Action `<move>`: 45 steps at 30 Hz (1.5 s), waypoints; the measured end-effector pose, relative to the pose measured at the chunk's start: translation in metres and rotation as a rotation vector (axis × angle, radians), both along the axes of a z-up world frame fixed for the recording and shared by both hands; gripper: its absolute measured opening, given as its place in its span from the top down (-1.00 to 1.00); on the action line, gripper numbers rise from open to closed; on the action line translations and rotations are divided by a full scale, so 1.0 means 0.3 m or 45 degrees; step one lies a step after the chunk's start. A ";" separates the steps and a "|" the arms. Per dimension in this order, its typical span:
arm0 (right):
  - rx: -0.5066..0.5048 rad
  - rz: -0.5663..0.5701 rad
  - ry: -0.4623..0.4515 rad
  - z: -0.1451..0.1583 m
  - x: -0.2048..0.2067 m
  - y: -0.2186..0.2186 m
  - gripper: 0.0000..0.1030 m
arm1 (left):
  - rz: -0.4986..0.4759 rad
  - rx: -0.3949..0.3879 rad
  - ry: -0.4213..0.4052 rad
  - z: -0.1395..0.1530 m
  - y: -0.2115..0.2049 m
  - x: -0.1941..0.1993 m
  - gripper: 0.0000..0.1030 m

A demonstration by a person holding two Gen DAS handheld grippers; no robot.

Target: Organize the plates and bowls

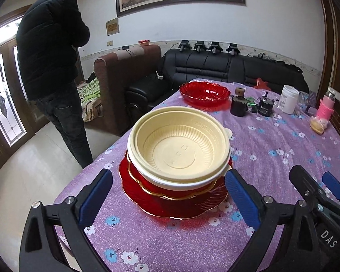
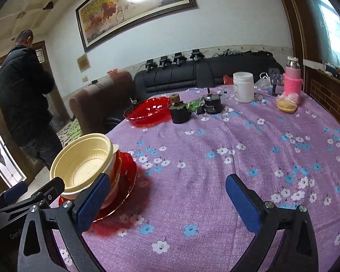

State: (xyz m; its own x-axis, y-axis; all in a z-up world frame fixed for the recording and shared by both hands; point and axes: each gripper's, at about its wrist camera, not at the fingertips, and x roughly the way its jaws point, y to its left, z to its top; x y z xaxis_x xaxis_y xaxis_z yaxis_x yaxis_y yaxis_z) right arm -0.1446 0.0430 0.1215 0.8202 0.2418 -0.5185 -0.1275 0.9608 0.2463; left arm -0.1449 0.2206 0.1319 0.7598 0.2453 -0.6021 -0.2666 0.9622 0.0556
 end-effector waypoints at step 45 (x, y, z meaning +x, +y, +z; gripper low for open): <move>-0.225 0.088 0.149 -0.141 -0.025 0.092 -1.00 | 0.039 -0.108 0.091 -0.121 0.093 -0.028 -0.93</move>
State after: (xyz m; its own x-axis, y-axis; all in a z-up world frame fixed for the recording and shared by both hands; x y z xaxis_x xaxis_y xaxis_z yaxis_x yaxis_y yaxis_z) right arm -0.1521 0.0707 0.0792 0.7367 0.1927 -0.6482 -0.1754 0.9802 0.0921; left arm -0.1534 0.2486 0.0957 0.7070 0.2132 -0.6743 -0.2941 0.9558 -0.0061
